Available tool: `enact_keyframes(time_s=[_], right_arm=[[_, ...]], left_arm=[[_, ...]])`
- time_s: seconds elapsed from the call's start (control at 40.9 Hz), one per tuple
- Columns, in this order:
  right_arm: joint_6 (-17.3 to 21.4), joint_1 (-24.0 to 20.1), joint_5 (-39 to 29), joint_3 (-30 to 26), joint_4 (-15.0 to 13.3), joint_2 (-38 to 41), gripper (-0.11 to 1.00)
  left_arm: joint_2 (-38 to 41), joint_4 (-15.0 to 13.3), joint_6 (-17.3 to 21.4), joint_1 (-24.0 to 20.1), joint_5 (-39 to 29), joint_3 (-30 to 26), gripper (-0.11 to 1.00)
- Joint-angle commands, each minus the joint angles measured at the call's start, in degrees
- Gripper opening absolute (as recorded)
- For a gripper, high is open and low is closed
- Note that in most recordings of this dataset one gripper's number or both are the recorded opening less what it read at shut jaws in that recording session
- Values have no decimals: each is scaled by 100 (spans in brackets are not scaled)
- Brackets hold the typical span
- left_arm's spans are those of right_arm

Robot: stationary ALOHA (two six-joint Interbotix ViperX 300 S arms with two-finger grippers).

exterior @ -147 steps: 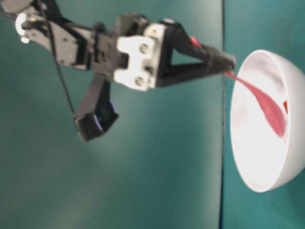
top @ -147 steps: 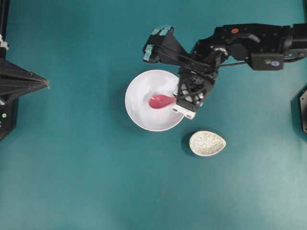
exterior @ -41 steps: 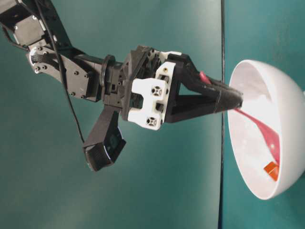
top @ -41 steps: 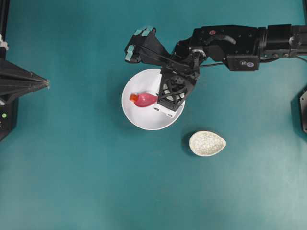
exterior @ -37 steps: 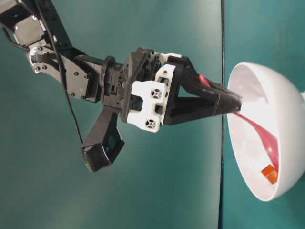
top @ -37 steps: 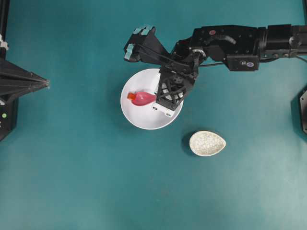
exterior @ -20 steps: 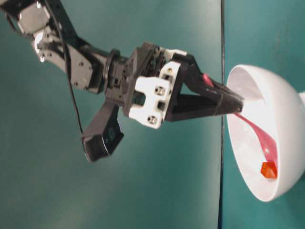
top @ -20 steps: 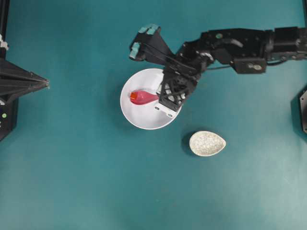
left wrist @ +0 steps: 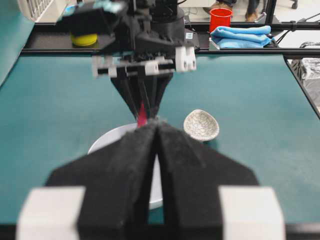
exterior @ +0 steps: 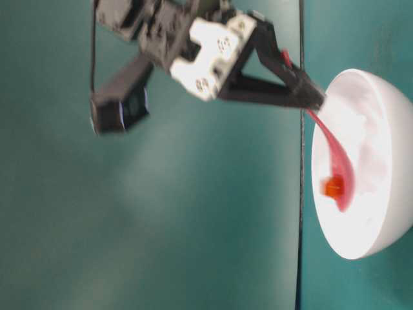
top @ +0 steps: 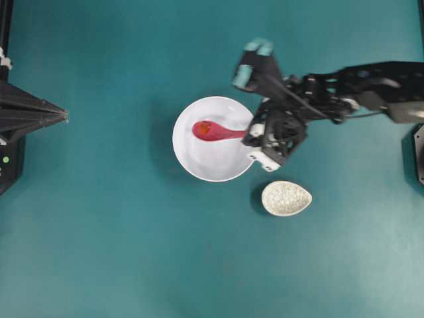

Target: Grip the spoon and scoop the red block from the bowl with right arm.

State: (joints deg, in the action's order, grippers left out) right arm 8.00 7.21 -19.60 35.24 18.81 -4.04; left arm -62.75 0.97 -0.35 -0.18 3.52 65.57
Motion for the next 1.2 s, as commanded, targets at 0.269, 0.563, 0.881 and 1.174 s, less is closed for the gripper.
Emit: enact_keyframes(time_s=[0.269, 0.563, 0.881, 1.174], right_arm=[[-26, -9, 694, 422, 0, -1248, 21], [-35, -9, 185, 158, -158, -1600, 21], [-35, -9, 114, 79, -220, -1608, 21], [-26, -9, 123, 79, -220, -1608, 21]], left_arm=[[35, 18, -44, 0, 0, -176, 0], [18, 9, -53, 0, 9, -185, 0], [18, 18, -53, 0, 9, -185, 0], [18, 9, -53, -9, 9, -185, 0]])
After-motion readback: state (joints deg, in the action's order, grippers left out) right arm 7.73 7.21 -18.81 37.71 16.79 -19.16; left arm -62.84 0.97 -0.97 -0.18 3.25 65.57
